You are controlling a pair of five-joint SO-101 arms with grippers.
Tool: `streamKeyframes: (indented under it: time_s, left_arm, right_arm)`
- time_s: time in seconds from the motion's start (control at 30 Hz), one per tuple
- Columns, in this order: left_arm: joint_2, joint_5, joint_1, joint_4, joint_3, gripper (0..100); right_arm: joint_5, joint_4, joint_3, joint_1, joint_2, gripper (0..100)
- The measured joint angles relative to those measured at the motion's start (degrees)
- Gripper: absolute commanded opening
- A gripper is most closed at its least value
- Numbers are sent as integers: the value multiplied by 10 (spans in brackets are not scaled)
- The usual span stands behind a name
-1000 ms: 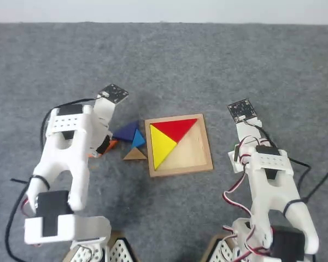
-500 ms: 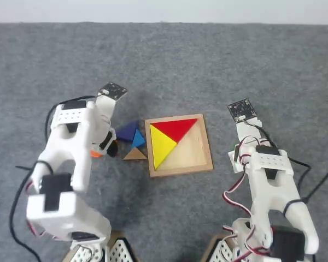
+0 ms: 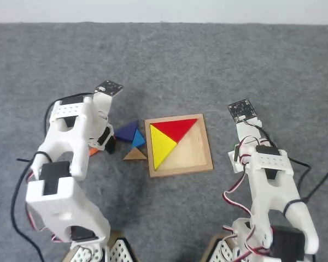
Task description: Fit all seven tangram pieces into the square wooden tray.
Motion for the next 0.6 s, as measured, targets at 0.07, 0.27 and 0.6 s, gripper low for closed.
streamKeyframes:
  time_s: [0.07,0.27,0.6]
  left_arm:
    - [0,0,0,1,0,40]
    - [1,1,3,3,0,13]
    - [-140,76,99,53,1,12]
  right_arm:
    - [0,0,0,0,0,9]
    - [0,0,0,0,0,9]
    - [1,0,0,13,-4,8]
